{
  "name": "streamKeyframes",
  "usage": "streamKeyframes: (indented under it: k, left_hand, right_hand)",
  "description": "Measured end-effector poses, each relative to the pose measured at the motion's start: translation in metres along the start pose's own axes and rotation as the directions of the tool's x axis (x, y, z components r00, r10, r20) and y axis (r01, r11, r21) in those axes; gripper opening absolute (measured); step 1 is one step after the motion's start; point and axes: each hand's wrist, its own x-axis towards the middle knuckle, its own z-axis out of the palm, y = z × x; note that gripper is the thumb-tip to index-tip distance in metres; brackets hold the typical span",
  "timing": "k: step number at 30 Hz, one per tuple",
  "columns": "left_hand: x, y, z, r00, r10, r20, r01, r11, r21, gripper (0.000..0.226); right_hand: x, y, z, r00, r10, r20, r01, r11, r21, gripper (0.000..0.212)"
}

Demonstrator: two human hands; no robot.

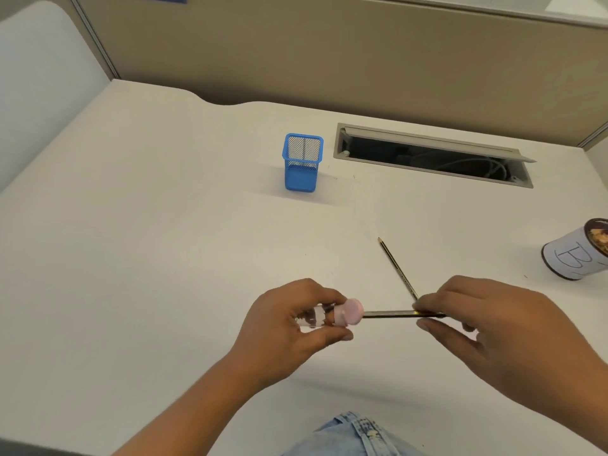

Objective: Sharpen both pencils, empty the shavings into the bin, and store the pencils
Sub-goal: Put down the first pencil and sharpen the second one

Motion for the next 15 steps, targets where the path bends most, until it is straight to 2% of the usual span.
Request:
streamKeyframes:
  k: [3,5,8,10,12,13,14,15]
  left_hand:
    - [-0.002,0.004,0.001,0.996,-0.003,0.088,0.006,0.999,-0.04,0.027]
    - [-0.004,0.007,0.002,0.991,-0.057,0.119,0.076,0.984,-0.162,0.026]
    - [-0.009,0.01,0.006,0.975,-0.149,0.166,0.205,0.893,-0.401,0.022]
    - [-0.012,0.011,0.008,0.979,-0.125,0.159,0.183,0.881,-0.437,0.023]
    - [-0.012,0.013,0.007,0.99,-0.053,0.129,0.101,0.912,-0.397,0.024]
    - [-0.011,0.013,0.006,0.994,-0.002,0.109,0.04,0.937,-0.346,0.026]
    - [-0.01,0.012,0.005,0.993,0.067,0.093,-0.04,0.962,-0.269,0.028]
    - [-0.01,0.012,0.005,0.985,0.148,0.088,-0.131,0.976,-0.172,0.029]
  right_hand:
    - [0.001,0.003,0.006,0.983,-0.169,-0.069,0.162,0.982,-0.096,0.008]
    - [0.002,0.006,0.008,0.957,-0.26,-0.13,0.242,0.96,-0.141,0.015]
    - [0.006,0.008,0.005,0.899,-0.382,-0.216,0.328,0.912,-0.246,0.014]
    - [0.006,0.008,0.004,0.883,-0.423,-0.201,0.366,0.891,-0.268,0.017]
    - [0.006,0.004,0.0,0.925,-0.36,-0.124,0.337,0.926,-0.169,0.02]
    - [0.006,0.0,-0.001,0.968,-0.24,-0.067,0.234,0.968,-0.092,0.023]
    - [0.009,-0.004,-0.003,0.998,-0.055,0.041,0.055,0.998,0.018,0.027]
    - [0.012,-0.006,-0.006,0.974,0.121,0.192,-0.152,0.976,0.158,0.028]
